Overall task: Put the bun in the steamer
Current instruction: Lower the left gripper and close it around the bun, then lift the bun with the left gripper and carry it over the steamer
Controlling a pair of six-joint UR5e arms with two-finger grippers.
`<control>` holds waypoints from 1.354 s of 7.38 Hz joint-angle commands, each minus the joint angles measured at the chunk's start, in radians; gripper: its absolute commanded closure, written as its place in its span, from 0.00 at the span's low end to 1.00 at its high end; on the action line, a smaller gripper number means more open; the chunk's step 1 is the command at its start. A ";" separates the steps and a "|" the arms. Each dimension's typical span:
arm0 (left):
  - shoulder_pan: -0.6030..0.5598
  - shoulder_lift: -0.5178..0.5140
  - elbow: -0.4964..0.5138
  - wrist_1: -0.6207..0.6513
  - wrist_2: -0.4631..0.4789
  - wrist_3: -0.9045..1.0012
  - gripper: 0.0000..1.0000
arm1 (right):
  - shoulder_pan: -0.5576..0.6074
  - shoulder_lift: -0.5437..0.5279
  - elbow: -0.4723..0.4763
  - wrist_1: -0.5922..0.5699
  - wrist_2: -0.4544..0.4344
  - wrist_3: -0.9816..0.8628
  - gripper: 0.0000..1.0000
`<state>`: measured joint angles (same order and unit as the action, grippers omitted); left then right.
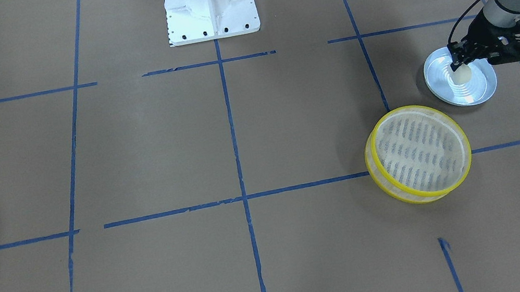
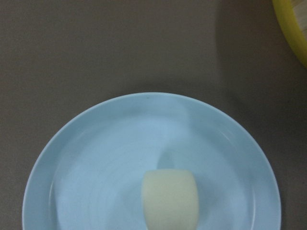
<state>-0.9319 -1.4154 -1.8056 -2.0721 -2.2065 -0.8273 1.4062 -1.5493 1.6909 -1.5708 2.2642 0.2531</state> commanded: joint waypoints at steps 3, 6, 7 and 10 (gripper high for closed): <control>-0.237 -0.186 -0.199 0.573 0.002 0.276 0.76 | 0.001 0.000 0.000 0.000 0.000 0.000 0.00; -0.246 -0.546 -0.117 0.888 -0.002 0.278 0.76 | 0.000 0.000 0.000 0.000 0.000 0.000 0.00; -0.214 -0.604 -0.050 0.882 -0.013 0.272 0.76 | 0.001 0.000 0.000 0.000 0.000 0.000 0.00; -0.082 -0.645 0.196 0.553 -0.029 0.134 0.75 | 0.001 0.000 0.000 0.000 0.000 0.000 0.00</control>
<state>-1.0509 -2.0551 -1.7087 -1.3655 -2.2339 -0.6363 1.4067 -1.5493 1.6905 -1.5707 2.2642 0.2531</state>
